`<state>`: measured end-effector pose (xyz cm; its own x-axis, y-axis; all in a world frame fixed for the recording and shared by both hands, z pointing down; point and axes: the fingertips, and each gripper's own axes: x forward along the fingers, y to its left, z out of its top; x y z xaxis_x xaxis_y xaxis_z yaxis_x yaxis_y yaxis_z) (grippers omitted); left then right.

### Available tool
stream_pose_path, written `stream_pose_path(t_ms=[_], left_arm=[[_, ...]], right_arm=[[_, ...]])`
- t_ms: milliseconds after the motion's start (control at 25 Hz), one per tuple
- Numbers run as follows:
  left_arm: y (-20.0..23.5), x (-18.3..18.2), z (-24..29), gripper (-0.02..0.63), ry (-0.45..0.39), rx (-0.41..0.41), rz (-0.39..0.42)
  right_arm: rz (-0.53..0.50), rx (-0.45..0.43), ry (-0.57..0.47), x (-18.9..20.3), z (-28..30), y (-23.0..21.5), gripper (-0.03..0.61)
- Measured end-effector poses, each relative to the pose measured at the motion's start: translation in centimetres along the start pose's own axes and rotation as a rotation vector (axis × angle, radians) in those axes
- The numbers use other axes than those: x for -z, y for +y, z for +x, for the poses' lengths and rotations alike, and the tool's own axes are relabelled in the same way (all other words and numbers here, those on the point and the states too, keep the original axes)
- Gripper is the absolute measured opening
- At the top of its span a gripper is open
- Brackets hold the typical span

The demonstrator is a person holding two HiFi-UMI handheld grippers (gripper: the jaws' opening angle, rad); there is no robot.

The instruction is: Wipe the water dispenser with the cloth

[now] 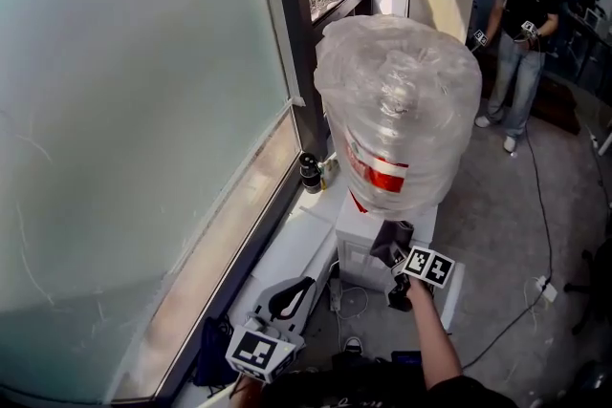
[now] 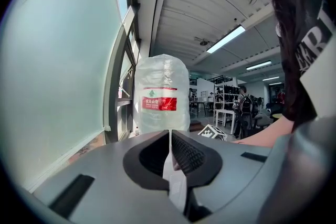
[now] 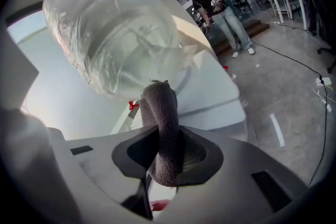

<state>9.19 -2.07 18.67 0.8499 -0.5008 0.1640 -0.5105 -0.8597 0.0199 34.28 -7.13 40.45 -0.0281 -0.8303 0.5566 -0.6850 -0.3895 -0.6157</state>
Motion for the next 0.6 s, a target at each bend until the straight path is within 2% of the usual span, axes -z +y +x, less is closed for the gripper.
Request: stream_pose_path(t_ms=[280,600], left_arm=[[-2.5,0.3,1.9,0.028,0.007,0.073,-0.009],[-3.8,1.6,1.7,0.028,0.038,0.12,-0.011]], right_arm=[[-0.035,0.077,-0.041,-1.7,-4.4,-6.0,0.104],[-0.059,0.139,-0.075,-2.3,-7.3,-9.5,0.103]])
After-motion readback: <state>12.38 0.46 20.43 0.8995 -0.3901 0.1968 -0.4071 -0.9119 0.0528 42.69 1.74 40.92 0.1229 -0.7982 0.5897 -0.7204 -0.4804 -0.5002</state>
